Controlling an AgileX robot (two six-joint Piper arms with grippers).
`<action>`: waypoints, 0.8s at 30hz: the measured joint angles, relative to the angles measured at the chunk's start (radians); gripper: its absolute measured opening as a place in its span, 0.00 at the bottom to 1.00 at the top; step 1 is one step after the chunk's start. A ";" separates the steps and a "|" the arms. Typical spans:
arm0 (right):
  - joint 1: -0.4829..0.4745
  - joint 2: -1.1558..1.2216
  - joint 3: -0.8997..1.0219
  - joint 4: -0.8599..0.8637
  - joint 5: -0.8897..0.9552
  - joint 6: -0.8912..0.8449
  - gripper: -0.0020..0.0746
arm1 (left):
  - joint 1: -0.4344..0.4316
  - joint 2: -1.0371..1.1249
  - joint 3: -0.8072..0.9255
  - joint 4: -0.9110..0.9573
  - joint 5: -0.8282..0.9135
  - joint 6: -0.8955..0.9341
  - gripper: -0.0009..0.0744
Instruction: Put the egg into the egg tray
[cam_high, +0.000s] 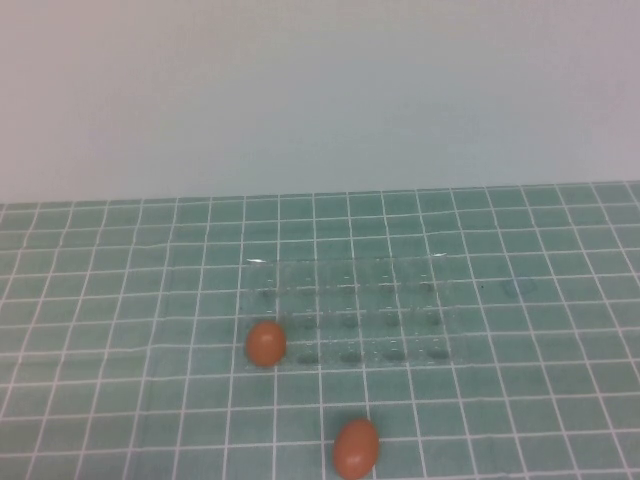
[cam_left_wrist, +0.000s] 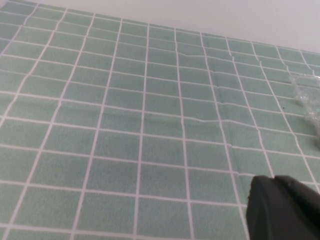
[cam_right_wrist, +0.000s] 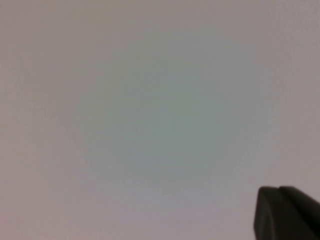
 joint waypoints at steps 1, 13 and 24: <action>0.000 0.000 -0.039 -0.076 0.016 0.040 0.02 | 0.000 0.000 0.000 0.000 0.000 0.000 0.01; 0.000 0.229 -0.603 -1.345 -0.117 0.895 0.02 | 0.000 0.000 0.000 0.000 0.000 0.000 0.01; 0.000 0.537 -0.908 -1.933 -0.389 1.442 0.02 | 0.000 0.000 0.000 0.000 0.000 0.000 0.01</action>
